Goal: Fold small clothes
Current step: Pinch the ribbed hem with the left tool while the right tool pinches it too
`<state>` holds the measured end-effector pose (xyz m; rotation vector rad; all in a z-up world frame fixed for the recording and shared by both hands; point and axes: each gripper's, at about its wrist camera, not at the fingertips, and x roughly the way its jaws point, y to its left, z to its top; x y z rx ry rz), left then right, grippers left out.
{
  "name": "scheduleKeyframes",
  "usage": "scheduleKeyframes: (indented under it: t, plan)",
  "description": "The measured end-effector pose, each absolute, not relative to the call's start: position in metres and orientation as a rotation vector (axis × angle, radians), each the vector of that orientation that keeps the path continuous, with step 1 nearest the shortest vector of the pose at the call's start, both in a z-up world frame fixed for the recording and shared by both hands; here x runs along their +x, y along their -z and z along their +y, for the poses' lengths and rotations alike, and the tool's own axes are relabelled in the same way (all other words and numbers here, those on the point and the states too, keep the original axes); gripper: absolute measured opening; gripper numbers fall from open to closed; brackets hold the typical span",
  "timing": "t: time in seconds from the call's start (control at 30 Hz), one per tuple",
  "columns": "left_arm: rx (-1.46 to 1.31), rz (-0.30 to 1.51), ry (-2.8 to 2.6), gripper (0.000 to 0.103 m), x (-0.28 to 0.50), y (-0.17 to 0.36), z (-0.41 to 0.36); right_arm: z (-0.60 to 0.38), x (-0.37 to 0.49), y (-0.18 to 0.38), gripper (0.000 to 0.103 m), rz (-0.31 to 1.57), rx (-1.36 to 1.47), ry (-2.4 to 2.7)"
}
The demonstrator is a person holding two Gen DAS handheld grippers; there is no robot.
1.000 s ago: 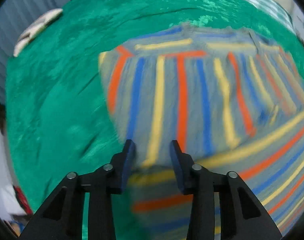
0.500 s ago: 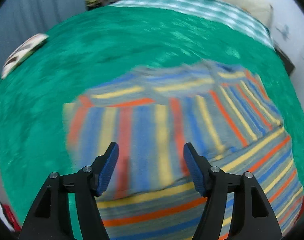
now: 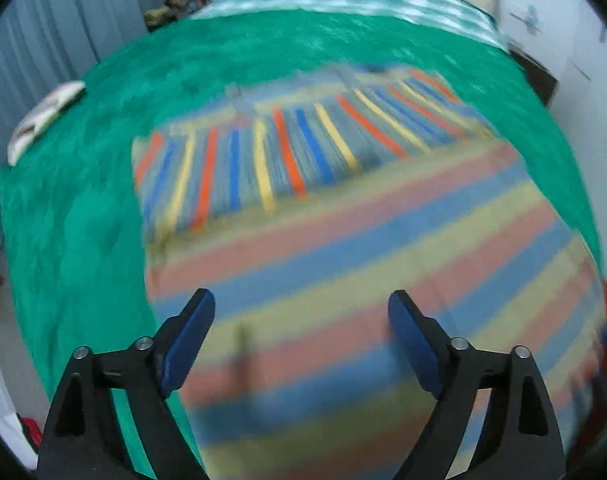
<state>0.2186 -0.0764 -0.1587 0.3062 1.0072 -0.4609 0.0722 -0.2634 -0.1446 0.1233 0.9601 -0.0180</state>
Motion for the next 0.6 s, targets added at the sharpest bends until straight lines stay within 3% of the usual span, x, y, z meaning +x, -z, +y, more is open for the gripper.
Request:
scheduleKeyframes:
  t: [0.13, 0.3, 0.47, 0.6]
  plan:
    - [0.393, 1.149, 0.488, 0.090, 0.147, 0.193, -0.064, -0.273, 0.077, 0.168, 0.055, 1.087, 0.213, -0.017]
    - [0.470, 1.077, 0.450, 0.090, 0.076, 0.175, -0.040, -0.259, 0.059, 0.162, 0.055, 1.116, 0.087, 0.001]
    - [0.261, 1.003, 0.332, 0.093, 0.069, 0.139, 0.017, -0.285, 0.036, 0.137, 0.055, 1.080, 0.172, 0.032]
    - [0.078, 1.055, 0.292, 0.092, 0.094, 0.151, 0.051, -0.323, 0.032, 0.115, 0.055, 1.014, 0.212, 0.086]
